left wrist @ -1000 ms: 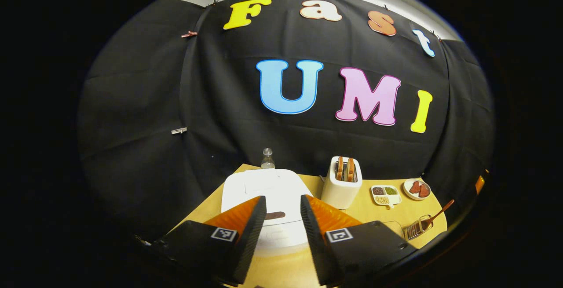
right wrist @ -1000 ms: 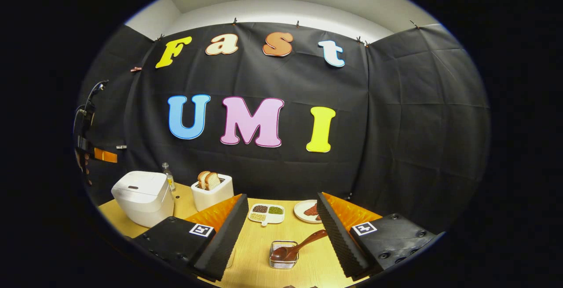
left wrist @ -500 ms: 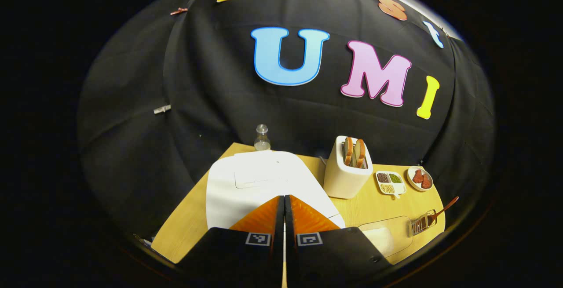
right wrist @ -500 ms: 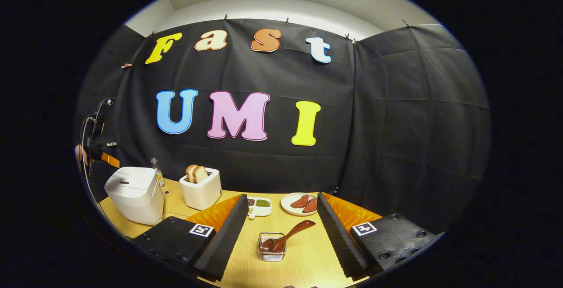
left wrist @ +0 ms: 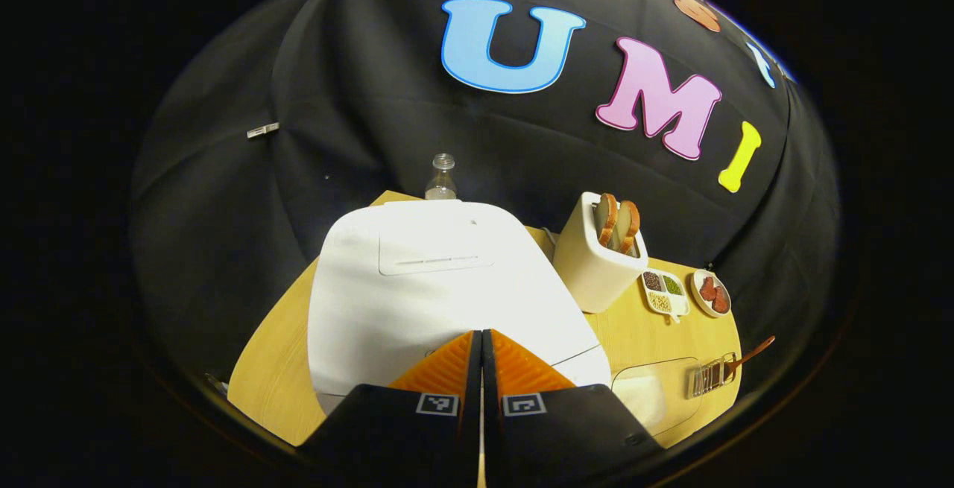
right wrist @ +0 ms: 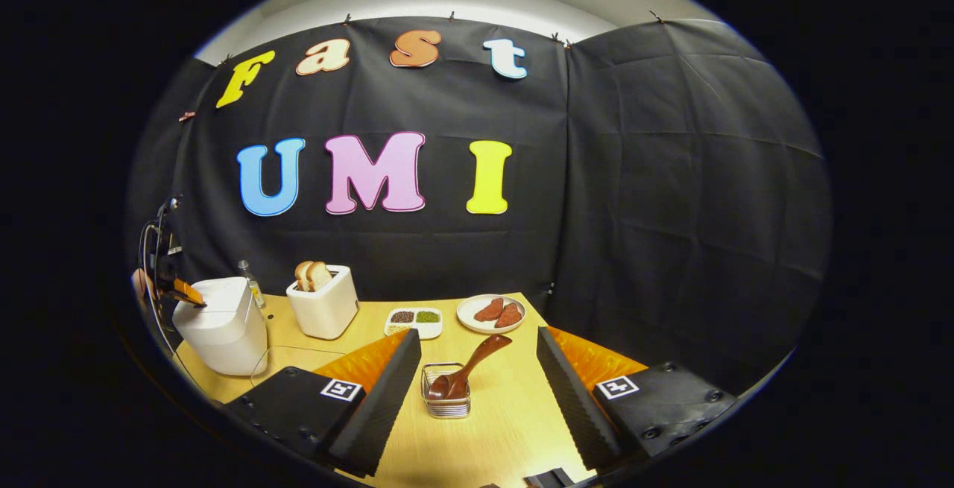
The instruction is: Close the left gripper, press the button to open the rice cooker; take a wooden spoon from the chopstick holder with the right hand, scoop a spoonful of rice and pour it into the rice cooker, then put the wooden spoon back into the chopstick holder.
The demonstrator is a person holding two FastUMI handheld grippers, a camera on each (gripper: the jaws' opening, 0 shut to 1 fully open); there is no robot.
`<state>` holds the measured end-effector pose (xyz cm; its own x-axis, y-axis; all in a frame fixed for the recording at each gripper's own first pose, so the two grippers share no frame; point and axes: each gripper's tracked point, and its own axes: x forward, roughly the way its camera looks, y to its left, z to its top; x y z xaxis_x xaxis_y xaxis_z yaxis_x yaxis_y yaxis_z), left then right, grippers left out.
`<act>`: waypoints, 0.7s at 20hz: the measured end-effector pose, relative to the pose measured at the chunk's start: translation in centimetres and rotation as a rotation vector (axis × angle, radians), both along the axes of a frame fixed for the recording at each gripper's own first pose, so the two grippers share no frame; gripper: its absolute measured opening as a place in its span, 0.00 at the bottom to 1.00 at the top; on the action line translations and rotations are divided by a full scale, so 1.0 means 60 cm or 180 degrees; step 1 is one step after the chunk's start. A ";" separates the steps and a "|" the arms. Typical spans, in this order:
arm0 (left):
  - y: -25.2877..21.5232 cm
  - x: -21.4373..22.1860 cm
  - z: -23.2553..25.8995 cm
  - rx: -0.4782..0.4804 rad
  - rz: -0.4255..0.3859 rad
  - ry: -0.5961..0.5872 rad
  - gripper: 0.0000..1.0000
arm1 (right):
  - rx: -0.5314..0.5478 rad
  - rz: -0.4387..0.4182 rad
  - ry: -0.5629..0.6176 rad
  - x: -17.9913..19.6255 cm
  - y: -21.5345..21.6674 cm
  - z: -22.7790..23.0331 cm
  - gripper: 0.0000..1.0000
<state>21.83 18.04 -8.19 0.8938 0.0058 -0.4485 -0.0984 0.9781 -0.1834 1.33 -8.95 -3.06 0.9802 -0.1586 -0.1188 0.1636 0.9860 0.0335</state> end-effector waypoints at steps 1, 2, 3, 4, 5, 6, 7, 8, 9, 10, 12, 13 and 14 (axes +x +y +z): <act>0.000 0.004 0.004 0.0001 0.0001 -0.0041 0.08 | 0.0036 -0.0017 0.0014 -0.001 -0.002 -0.003 0.98; -0.002 0.004 0.002 -0.0002 0.0004 -0.0039 0.08 | 0.0069 -0.0031 0.0028 -0.002 -0.004 -0.006 0.98; -0.002 0.004 -0.005 -0.0005 0.0006 0.0001 0.08 | 0.0086 -0.0044 0.0038 -0.005 -0.007 -0.010 0.98; -0.001 0.000 -0.015 0.0001 0.0004 0.0079 0.08 | 0.0092 -0.0053 0.0045 -0.005 -0.009 -0.014 0.98; 0.000 0.002 -0.015 0.0015 0.0009 0.0056 0.08 | 0.0094 -0.0057 0.0053 -0.005 -0.009 -0.017 0.98; -0.005 0.006 -0.018 0.0019 0.0010 0.0074 0.08 | 0.0101 -0.0053 0.0070 -0.007 -0.010 -0.020 0.98; -0.004 0.005 -0.017 0.0018 0.0019 0.0059 0.08 | 0.0115 -0.0044 0.0082 -0.006 -0.009 -0.023 0.98; -0.001 0.003 -0.015 0.0014 0.0026 0.0063 0.08 | 0.0130 -0.0035 0.0087 -0.004 -0.008 -0.023 0.98; -0.001 0.002 -0.011 0.0022 0.0028 0.0058 0.08 | 0.0143 -0.0017 0.0086 -0.003 -0.005 -0.022 0.98; -0.003 0.001 -0.011 0.0049 0.0038 0.0050 0.08 | 0.0151 0.0001 0.0083 -0.001 -0.002 -0.022 0.98; -0.003 0.003 0.016 0.0184 0.0091 -0.0105 0.08 | 0.0135 0.0041 0.0052 0.002 0.001 -0.016 0.98; -0.001 0.002 0.044 0.0309 0.0126 -0.0268 0.08 | 0.0113 0.0058 0.0036 0.004 0.000 -0.012 0.98; 0.003 -0.002 0.074 0.0474 0.0169 -0.0445 0.08 | 0.0097 0.0076 0.0030 0.008 0.002 -0.011 0.98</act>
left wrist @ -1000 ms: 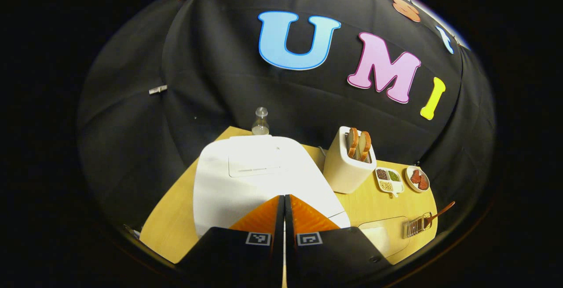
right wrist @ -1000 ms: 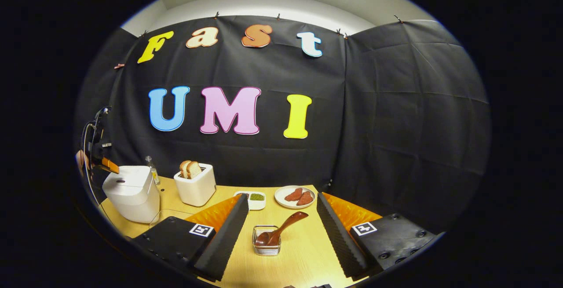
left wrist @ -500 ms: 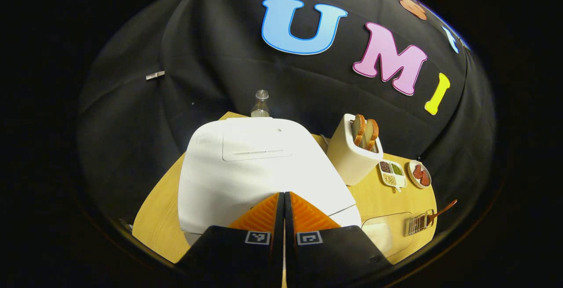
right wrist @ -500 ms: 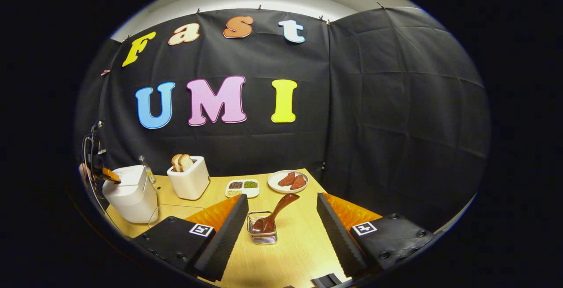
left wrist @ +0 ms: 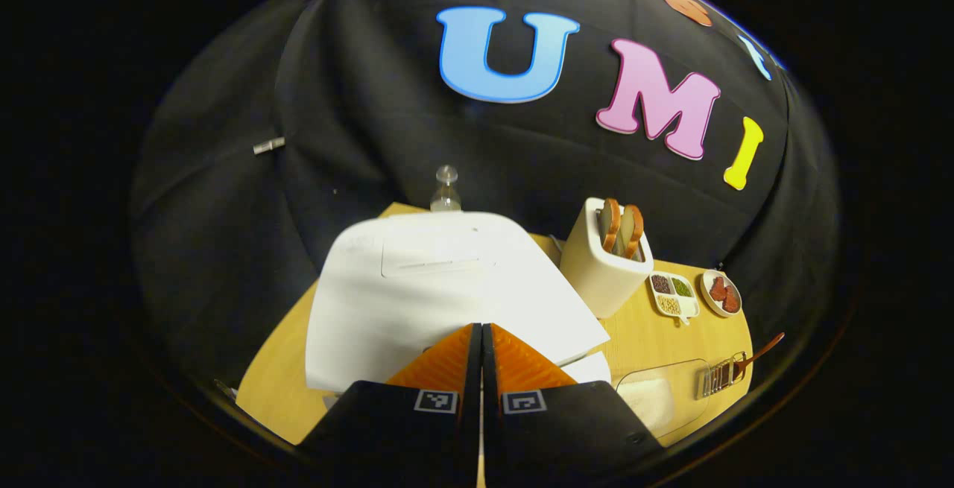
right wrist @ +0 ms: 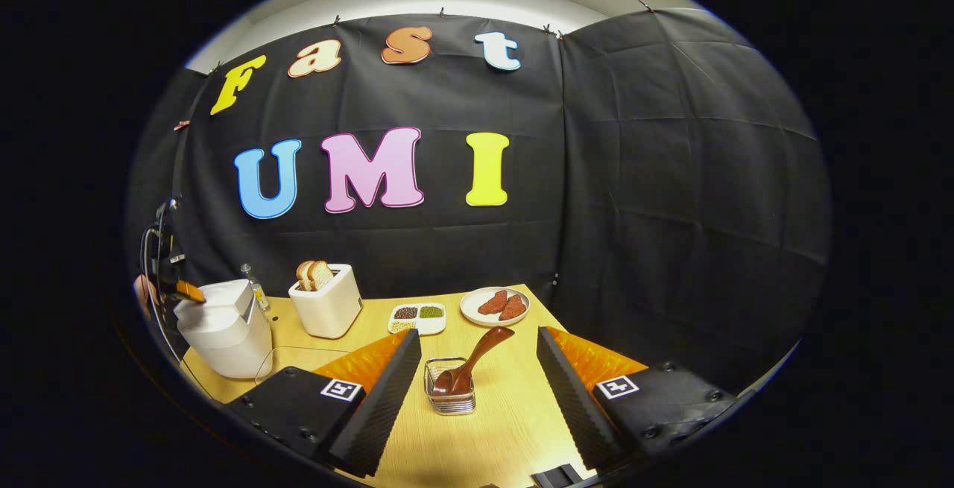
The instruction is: Close the left gripper, press the button to open the rice cooker; take a wooden spoon from the chopstick holder with the right hand, scoop a spoonful of rice and pour it into the rice cooker, then put the wooden spoon back into the chopstick holder.
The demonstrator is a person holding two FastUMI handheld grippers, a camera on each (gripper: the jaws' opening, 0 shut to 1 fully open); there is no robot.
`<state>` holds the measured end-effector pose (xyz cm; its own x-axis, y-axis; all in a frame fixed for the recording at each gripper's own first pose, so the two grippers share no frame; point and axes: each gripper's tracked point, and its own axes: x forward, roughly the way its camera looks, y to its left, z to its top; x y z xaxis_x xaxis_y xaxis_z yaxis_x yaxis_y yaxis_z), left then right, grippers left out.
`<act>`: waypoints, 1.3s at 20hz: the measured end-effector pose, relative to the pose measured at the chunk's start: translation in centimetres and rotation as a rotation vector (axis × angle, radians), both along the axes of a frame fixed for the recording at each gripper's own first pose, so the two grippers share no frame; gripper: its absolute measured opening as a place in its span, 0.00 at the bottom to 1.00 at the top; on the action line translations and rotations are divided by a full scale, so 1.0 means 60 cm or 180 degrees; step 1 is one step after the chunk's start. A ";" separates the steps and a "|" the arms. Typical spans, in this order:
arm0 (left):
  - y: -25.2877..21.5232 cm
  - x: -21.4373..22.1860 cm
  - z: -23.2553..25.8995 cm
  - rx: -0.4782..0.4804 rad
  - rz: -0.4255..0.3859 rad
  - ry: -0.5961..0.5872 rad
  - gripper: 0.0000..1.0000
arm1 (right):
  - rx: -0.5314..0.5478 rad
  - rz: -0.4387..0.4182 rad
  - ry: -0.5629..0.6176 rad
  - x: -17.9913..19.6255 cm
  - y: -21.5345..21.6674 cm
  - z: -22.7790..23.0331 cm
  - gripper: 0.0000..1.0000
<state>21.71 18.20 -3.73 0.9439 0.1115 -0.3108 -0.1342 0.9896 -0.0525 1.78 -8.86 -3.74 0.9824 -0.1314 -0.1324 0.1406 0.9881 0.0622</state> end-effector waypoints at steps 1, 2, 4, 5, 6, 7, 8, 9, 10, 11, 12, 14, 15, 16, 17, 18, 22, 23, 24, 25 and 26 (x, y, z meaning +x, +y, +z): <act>0.006 -0.005 0.038 0.0201 0.0052 -0.0183 0.09 | -0.0003 0.0018 -0.0004 0.003 0.000 0.001 0.98; 0.009 -0.009 0.077 0.0425 0.0097 -0.0366 0.09 | -0.0004 0.0036 -0.0010 0.008 0.001 0.001 0.98; 0.001 -0.030 0.150 0.0804 0.0112 -0.0657 0.08 | -0.0020 0.0064 -0.0019 0.016 -0.001 0.001 0.98; -0.011 -0.046 0.179 0.0914 0.0084 -0.0785 0.08 | -0.0025 0.0075 -0.0023 0.022 -0.001 0.001 0.98; -0.023 -0.056 0.204 0.0972 0.0058 -0.0900 0.08 | -0.0025 0.0085 -0.0027 0.028 -0.002 0.000 0.98; -0.036 -0.071 0.222 0.0990 0.0043 -0.0994 0.08 | -0.0021 0.0097 -0.0027 0.035 -0.003 0.000 0.98; -0.048 -0.083 0.229 0.0952 0.0035 -0.1050 0.08 | -0.0017 0.0113 -0.0025 0.042 -0.003 -0.002 0.98; -0.064 -0.098 0.233 0.0863 0.0016 -0.1083 0.08 | -0.0012 0.0129 -0.0021 0.050 -0.004 -0.003 0.98; -0.080 -0.113 0.227 0.0726 -0.0014 -0.1081 0.08 | -0.0005 0.0152 -0.0014 0.058 -0.005 -0.006 0.98; -0.097 -0.129 0.216 0.0592 -0.0034 -0.1045 0.08 | 0.0007 0.0182 0.0004 0.067 -0.006 -0.008 0.98; -0.107 -0.141 0.202 0.0475 -0.0037 -0.1000 0.09 | 0.0007 0.0210 0.0025 0.076 -0.007 -0.014 0.98; -0.129 -0.168 0.175 0.0316 -0.0057 -0.0902 0.09 | 0.0006 0.0268 0.0069 0.099 -0.010 -0.025 0.98; -0.140 -0.183 0.166 0.0258 -0.0056 -0.0879 0.09 | 0.0025 0.0304 0.0105 0.109 -0.009 -0.032 0.98; -0.148 -0.192 0.156 0.0193 -0.0040 -0.0866 0.11 | 0.0055 0.0340 0.0139 0.119 -0.008 -0.042 0.98; -0.156 -0.203 0.148 0.0134 -0.0013 -0.0856 0.16 | 0.0093 0.0377 0.0190 0.130 -0.007 -0.052 0.98; -0.159 -0.209 0.134 0.0097 0.0036 -0.0835 0.26 | 0.0143 0.0412 0.0271 0.137 -0.005 -0.067 0.98; -0.179 -0.230 0.102 -0.0174 0.0142 -0.0752 0.58 | 0.0350 0.0467 0.0635 0.170 -0.009 -0.144 0.98; -0.175 -0.234 0.094 -0.0222 0.0218 -0.0725 0.82 | 0.0407 0.0484 0.0731 0.176 -0.010 -0.163 0.98; -0.175 -0.236 0.087 -0.0274 0.0261 -0.0703 0.91 | 0.0454 0.0496 0.0808 0.184 -0.011 -0.183 0.98; -0.177 -0.242 0.082 -0.0321 0.0311 -0.0677 0.98 | 0.0481 0.0507 0.0867 0.192 -0.013 -0.199 0.98; -0.176 -0.251 0.076 -0.0362 0.0367 -0.0644 0.97 | 0.0498 0.0525 0.0923 0.203 -0.016 -0.214 0.98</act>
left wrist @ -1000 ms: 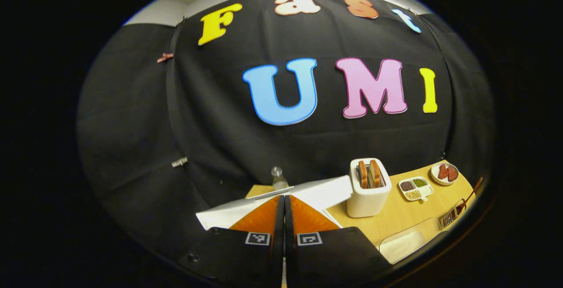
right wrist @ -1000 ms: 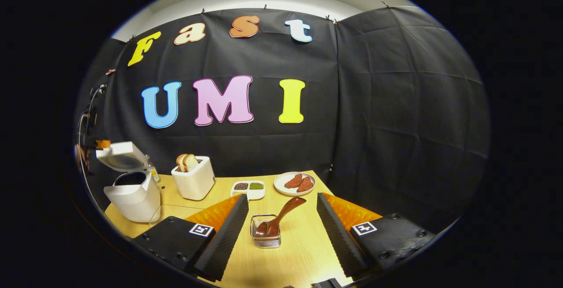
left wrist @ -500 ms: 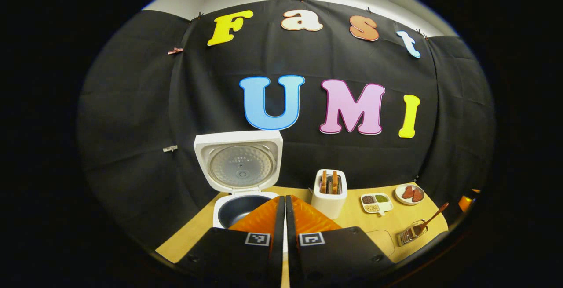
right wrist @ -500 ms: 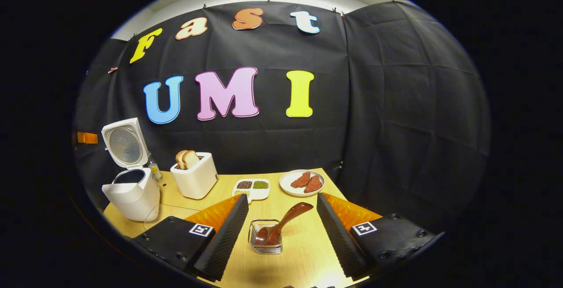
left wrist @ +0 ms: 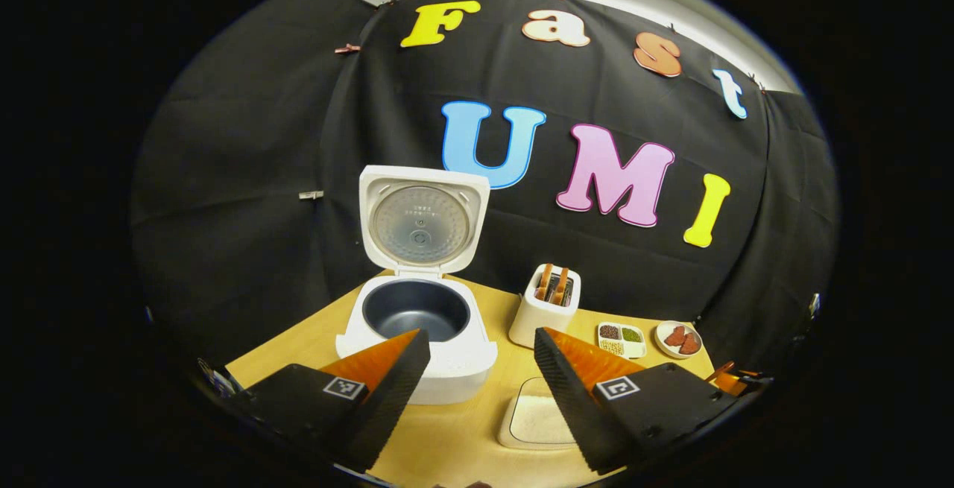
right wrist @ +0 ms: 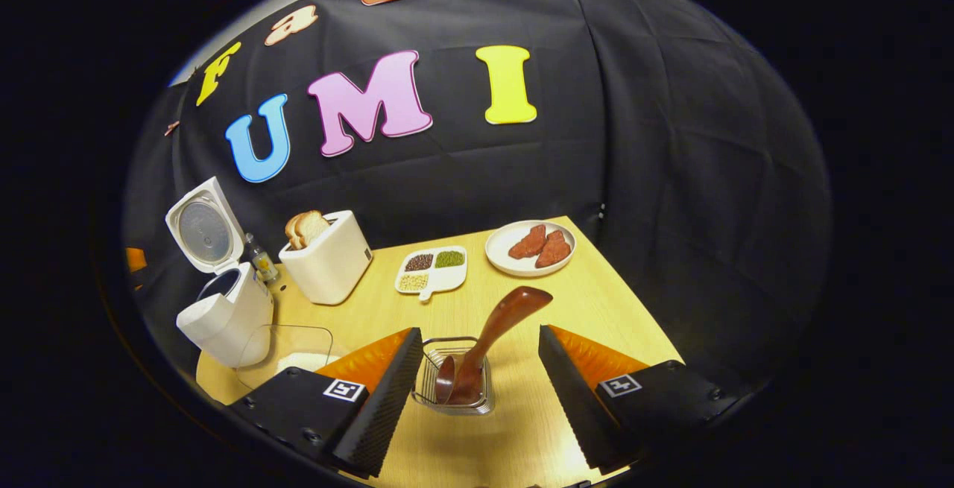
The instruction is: Close the left gripper, press the button to open the rice cooker; take a wooden spoon from the chopstick holder with the right hand, scoop a spoonful of rice and pour it into the rice cooker, then put the wooden spoon back into the chopstick holder.
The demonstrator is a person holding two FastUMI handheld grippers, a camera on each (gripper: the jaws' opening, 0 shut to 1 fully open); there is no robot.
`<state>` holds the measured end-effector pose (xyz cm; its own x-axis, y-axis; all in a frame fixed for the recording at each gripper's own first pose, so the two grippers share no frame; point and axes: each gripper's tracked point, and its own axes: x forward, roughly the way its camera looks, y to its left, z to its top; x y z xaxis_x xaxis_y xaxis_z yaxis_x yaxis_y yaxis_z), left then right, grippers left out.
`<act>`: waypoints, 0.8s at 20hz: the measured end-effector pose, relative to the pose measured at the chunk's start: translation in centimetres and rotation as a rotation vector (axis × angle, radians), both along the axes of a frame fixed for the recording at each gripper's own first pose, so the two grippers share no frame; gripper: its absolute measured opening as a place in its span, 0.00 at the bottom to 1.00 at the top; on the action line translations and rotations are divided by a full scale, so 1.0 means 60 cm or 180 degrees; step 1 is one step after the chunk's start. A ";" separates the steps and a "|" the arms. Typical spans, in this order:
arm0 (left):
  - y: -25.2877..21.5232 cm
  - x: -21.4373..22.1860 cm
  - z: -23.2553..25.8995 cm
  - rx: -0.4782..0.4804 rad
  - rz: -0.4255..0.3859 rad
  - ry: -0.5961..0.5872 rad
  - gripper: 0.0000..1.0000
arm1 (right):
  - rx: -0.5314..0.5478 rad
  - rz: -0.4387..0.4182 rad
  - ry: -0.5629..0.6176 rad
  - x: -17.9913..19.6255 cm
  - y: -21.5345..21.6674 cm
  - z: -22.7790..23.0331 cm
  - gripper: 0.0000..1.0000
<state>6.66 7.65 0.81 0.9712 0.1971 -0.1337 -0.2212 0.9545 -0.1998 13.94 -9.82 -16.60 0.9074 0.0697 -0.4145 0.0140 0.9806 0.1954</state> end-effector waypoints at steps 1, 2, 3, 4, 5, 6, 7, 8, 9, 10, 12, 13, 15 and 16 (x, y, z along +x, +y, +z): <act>-0.001 -0.003 -0.009 -0.0034 0.0034 0.0027 0.96 | 0.0016 0.0014 0.0038 0.013 -0.002 -0.013 0.98; 0.000 -0.010 -0.017 -0.0056 0.0068 0.0061 0.96 | 0.0045 0.0024 0.0059 0.028 -0.005 -0.023 0.98; 0.000 -0.014 -0.028 -0.0070 0.0112 0.0105 0.95 | 0.0089 0.0032 0.0094 0.043 -0.004 -0.033 0.98; 0.001 -0.019 -0.038 -0.0085 0.0159 0.0156 0.95 | 0.0145 0.0058 0.0137 0.055 -0.001 -0.043 0.99; -0.002 -0.025 -0.048 -0.0106 0.0188 0.0201 0.95 | 0.0203 0.0079 0.0190 0.066 0.005 -0.055 0.99; -0.008 -0.027 -0.057 -0.0125 0.0207 0.0244 0.96 | 0.0262 0.0100 0.0235 0.078 0.011 -0.067 0.99; -0.013 -0.031 -0.067 -0.0139 0.0223 0.0286 0.96 | 0.0313 0.0107 0.0276 0.091 0.017 -0.077 0.99; -0.020 -0.036 -0.077 -0.0140 0.0232 0.0326 0.96 | 0.0363 0.0116 0.0289 0.103 0.021 -0.083 0.99; -0.024 -0.039 -0.084 -0.0134 0.0237 0.0364 0.96 | 0.0414 0.0109 0.0296 0.115 0.025 -0.085 0.99; -0.030 -0.042 -0.091 -0.0120 0.0235 0.0399 0.96 | 0.0466 0.0113 0.0310 0.125 0.027 -0.092 0.96; -0.041 -0.048 -0.100 -0.0079 0.0228 0.0444 0.96 | 0.0536 0.0125 0.0374 0.137 0.034 -0.103 0.93; -0.046 -0.052 -0.104 -0.0056 0.0223 0.0462 0.96 | 0.0577 0.0119 0.0408 0.140 0.036 -0.105 0.90; -0.054 -0.058 -0.107 -0.0033 0.0197 0.0472 0.96 | 0.0645 0.0065 0.0446 0.147 0.033 -0.109 0.82; -0.059 -0.063 -0.108 -0.0029 0.0182 0.0459 0.96 | 0.0656 0.0019 0.0440 0.149 0.032 -0.109 0.68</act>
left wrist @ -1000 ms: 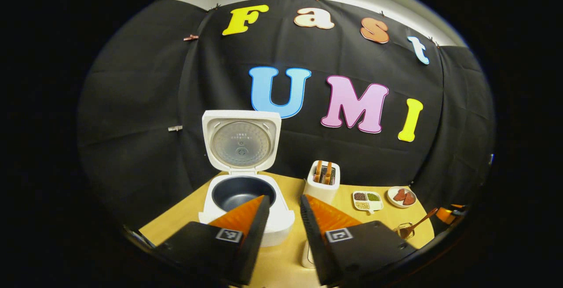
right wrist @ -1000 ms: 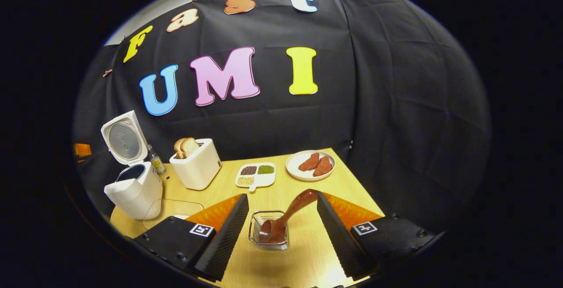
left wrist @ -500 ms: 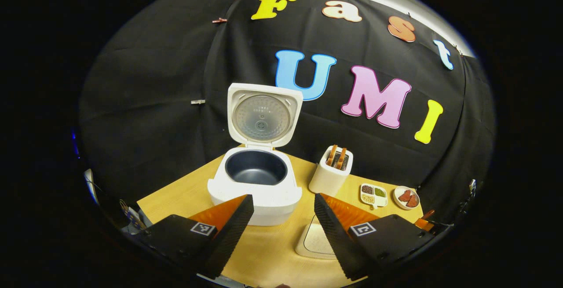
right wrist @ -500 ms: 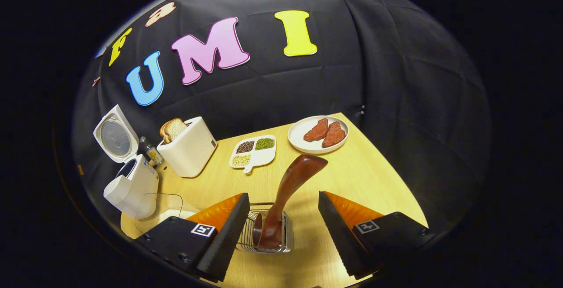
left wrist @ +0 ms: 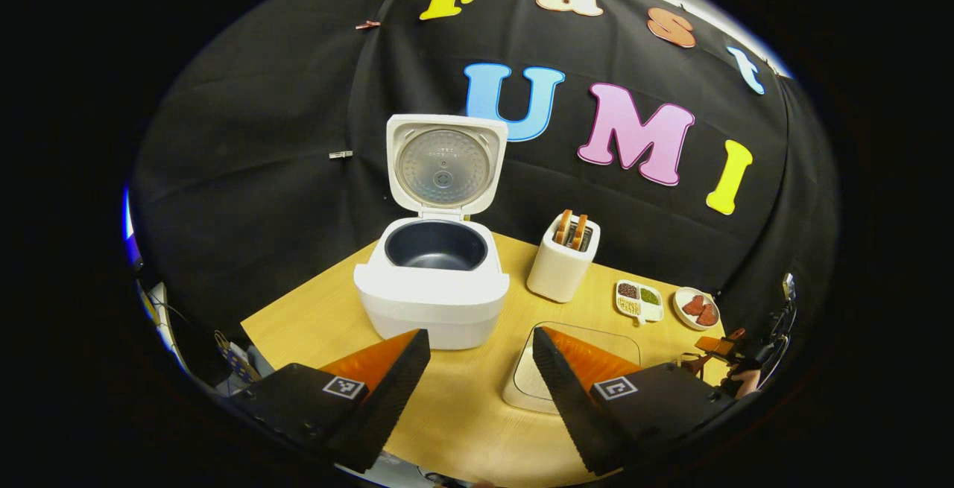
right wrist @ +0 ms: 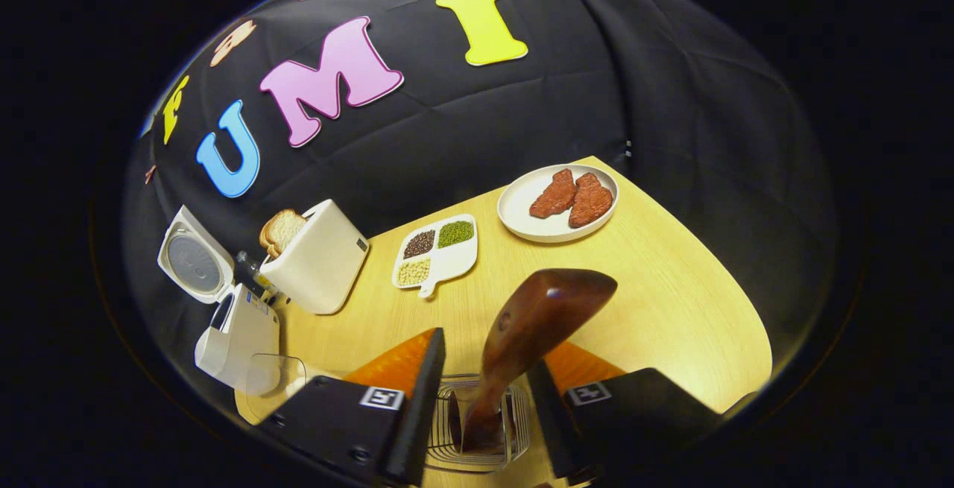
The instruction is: Close the left gripper, press the button to open the rice cooker; take a wooden spoon from the chopstick holder with the right hand, scoop a spoonful of rice and pour it into the rice cooker, then put the wooden spoon back into the chopstick holder.
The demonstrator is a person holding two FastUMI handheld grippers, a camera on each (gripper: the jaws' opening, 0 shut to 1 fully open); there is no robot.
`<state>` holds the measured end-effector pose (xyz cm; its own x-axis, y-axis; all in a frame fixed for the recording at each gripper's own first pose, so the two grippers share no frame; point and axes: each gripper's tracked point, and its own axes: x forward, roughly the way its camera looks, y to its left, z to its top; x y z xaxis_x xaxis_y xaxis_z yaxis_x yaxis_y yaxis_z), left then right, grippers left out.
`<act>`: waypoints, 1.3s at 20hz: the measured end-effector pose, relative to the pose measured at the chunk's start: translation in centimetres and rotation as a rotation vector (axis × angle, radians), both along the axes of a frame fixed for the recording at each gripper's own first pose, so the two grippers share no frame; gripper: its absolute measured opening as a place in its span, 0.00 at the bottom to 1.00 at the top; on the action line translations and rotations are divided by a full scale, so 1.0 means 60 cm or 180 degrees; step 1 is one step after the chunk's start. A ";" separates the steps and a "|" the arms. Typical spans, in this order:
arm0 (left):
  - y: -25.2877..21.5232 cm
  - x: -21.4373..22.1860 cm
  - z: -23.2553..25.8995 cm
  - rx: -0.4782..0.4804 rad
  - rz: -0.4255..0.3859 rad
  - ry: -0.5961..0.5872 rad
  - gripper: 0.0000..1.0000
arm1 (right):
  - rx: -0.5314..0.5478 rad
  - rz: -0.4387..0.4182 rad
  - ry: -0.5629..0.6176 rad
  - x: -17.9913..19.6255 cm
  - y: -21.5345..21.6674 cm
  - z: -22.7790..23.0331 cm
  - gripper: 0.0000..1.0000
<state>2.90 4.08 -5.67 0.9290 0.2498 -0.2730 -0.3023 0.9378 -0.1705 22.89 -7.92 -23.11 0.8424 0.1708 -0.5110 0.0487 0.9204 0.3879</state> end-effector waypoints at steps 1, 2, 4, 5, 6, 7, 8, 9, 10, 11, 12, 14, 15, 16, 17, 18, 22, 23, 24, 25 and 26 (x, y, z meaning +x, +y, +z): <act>-0.003 -0.001 -0.003 -0.0001 -0.0016 0.0001 0.96 | -0.0018 -0.0033 0.0002 0.001 -0.002 0.004 0.54; -0.003 -0.006 -0.009 -0.0004 -0.0031 0.0014 0.96 | -0.0071 -0.0085 0.0016 0.000 -0.013 0.002 0.40; -0.006 -0.010 -0.020 -0.0039 -0.0071 0.0021 0.96 | -0.0071 -0.0078 0.0048 -0.019 -0.005 0.016 0.24; -0.004 -0.012 -0.022 -0.0067 -0.0084 0.0014 0.96 | -0.0070 -0.0029 0.0058 -0.021 0.004 0.019 0.24; 0.001 -0.014 -0.023 -0.0098 -0.0090 -0.0004 0.96 | -0.0102 0.0002 0.0061 -0.027 0.010 0.024 0.24; 0.008 -0.015 -0.019 -0.0121 -0.0079 -0.0042 0.96 | -0.0141 0.0010 0.0028 -0.035 0.010 0.033 0.22; 0.015 -0.015 -0.015 -0.0131 -0.0087 -0.0086 0.96 | -0.0165 0.0042 -0.0012 -0.037 0.017 0.044 0.19; 0.020 -0.019 -0.008 -0.0128 -0.0117 -0.0127 0.96 | -0.0201 0.0069 -0.0090 -0.041 0.021 0.063 0.19; 0.026 -0.021 -0.009 -0.0117 -0.0157 -0.0147 0.96 | -0.0231 0.0072 -0.0176 -0.047 0.024 0.085 0.20; 0.029 -0.022 -0.008 -0.0105 -0.0213 -0.0157 0.96 | -0.0268 0.0057 -0.0244 -0.052 0.024 0.108 0.20; 0.035 -0.022 -0.009 -0.0103 -0.0271 -0.0164 0.96 | -0.0304 0.0018 -0.0297 -0.061 0.024 0.129 0.20; 0.046 -0.027 -0.004 -0.0115 -0.0395 -0.0217 0.96 | -0.0347 -0.0052 -0.0393 -0.078 0.028 0.169 0.20; 0.052 -0.031 -0.004 -0.0125 -0.0454 -0.0246 0.96 | -0.0374 -0.0078 -0.0434 -0.088 0.033 0.189 0.19; 0.057 -0.035 -0.005 -0.0143 -0.0510 -0.0273 0.96 | -0.0411 -0.0090 -0.0480 -0.100 0.038 0.209 0.19; 0.062 -0.039 -0.007 -0.0165 -0.0573 -0.0293 0.96 | -0.0451 -0.0088 -0.0524 -0.107 0.046 0.226 0.19; 0.068 -0.040 -0.010 -0.0173 -0.0624 -0.0317 0.96 | -0.0506 -0.0080 -0.0579 -0.118 0.055 0.247 0.19; 0.103 -0.052 -0.014 -0.0064 -0.0757 -0.0385 0.96 | -0.0554 -0.0081 -0.0765 -0.142 0.108 0.307 0.19; 0.111 -0.056 -0.017 -0.0049 -0.0789 -0.0380 0.96 | -0.0558 -0.0075 -0.0800 -0.145 0.123 0.316 0.19; 0.117 -0.059 -0.021 -0.0053 -0.0824 -0.0379 0.96 | -0.0571 -0.0060 -0.0825 -0.149 0.142 0.322 0.19; 0.123 -0.064 -0.024 -0.0062 -0.0864 -0.0381 0.96 | -0.0573 -0.0034 -0.0829 -0.153 0.162 0.321 0.19; 0.130 -0.067 -0.029 -0.0060 -0.0889 -0.0373 0.96 | -0.0566 -0.0002 -0.0834 -0.157 0.182 0.320 0.19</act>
